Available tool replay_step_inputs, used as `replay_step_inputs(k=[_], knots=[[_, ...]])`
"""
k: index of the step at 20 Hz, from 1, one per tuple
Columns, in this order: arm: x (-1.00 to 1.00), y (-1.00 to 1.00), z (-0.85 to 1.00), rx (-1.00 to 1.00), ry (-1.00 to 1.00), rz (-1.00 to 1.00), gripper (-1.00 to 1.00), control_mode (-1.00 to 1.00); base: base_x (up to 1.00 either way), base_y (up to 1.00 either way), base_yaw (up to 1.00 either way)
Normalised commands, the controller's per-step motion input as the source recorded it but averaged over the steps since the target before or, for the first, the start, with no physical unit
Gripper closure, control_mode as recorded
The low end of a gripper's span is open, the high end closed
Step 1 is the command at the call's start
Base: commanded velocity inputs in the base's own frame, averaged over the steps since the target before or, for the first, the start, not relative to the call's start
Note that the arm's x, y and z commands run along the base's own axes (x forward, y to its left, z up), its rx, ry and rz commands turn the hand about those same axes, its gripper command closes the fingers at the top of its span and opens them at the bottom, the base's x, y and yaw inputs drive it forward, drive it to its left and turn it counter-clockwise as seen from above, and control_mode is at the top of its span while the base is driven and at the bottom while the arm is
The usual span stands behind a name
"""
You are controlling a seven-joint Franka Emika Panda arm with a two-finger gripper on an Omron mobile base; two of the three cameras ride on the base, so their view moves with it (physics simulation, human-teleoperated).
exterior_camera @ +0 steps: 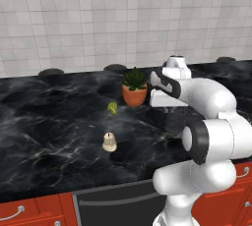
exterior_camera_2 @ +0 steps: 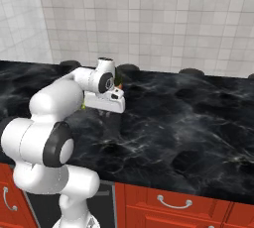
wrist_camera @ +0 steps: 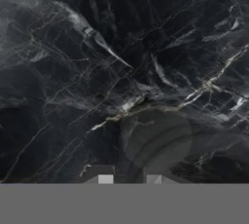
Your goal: Pick the candle and jar from the dining table and place them in the open cabinet. Close the cabinet after placing the objects.
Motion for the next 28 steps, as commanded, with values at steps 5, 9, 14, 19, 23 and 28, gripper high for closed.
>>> replay_step_inputs(k=[5,9,14,19,23,28], knots=[[-0.19,-0.02,0.54,-0.06,-0.06,-0.01,1.00,-1.00,0.00,0.00,0.00],[-0.30,-0.10,0.36,-0.09,-0.10,-0.05,1.00,-1.00,0.00,0.00,0.00],[-0.27,-0.06,0.30,-0.09,-0.14,-0.06,1.00,-1.00,0.00,0.00,0.00],[-0.36,-0.01,0.23,-0.04,-0.21,-0.05,1.00,-1.00,0.00,0.00,0.00],[-0.27,0.00,0.02,0.00,-0.09,0.00,1.00,-1.00,0.00,0.00,0.00],[-0.34,-0.01,0.07,0.00,-0.18,-0.07,1.00,1.00,-0.09,0.00,-0.03]])
